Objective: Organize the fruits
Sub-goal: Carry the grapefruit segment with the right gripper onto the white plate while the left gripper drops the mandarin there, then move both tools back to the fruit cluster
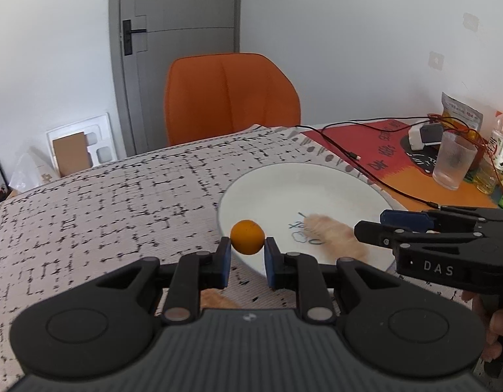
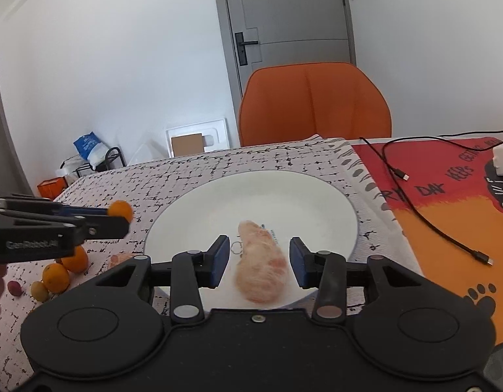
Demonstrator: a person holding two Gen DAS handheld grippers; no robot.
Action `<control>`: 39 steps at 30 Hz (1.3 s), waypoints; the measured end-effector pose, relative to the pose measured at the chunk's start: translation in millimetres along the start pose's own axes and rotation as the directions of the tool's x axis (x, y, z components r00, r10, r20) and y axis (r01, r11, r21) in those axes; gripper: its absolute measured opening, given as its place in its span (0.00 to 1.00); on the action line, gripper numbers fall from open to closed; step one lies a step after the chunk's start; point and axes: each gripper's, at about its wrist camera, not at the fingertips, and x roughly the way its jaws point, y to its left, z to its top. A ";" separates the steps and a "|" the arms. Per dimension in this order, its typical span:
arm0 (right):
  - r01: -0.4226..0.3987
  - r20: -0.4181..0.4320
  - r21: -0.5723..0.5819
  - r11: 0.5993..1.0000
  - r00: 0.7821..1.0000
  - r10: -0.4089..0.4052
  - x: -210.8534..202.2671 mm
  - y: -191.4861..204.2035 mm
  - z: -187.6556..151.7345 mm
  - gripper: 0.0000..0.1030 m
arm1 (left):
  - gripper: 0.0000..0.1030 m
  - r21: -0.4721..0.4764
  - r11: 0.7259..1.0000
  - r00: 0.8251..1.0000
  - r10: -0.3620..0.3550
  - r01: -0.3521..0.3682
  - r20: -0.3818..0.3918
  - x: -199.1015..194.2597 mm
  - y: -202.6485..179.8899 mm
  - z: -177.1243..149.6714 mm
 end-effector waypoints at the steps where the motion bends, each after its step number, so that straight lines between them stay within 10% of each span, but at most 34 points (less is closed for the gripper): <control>1: 0.001 0.000 0.005 1.000 1.000 -0.001 -1.1 -1.5 -0.3 0.40 | 0.19 0.004 1.000 1.000 -0.005 0.005 -0.001 1.9 -2.6 1.3; 14: -0.002 -0.003 0.024 1.000 1.000 0.002 -8.9 -4.0 -4.4 0.53 | 0.27 0.016 1.000 1.000 0.005 -0.005 -0.008 1.5 -8.8 6.7; 29: -0.056 0.039 0.045 0.997 0.998 0.054 -21.5 25.9 -4.6 1.00 | 0.82 -0.065 0.993 0.993 0.098 -0.095 0.057 -54.1 32.9 -13.5; 39: -0.074 0.018 0.060 0.995 0.997 0.073 -28.0 47.4 -6.4 1.00 | 0.87 -0.124 0.983 0.986 0.146 -0.135 0.077 -87.6 56.6 -32.8</control>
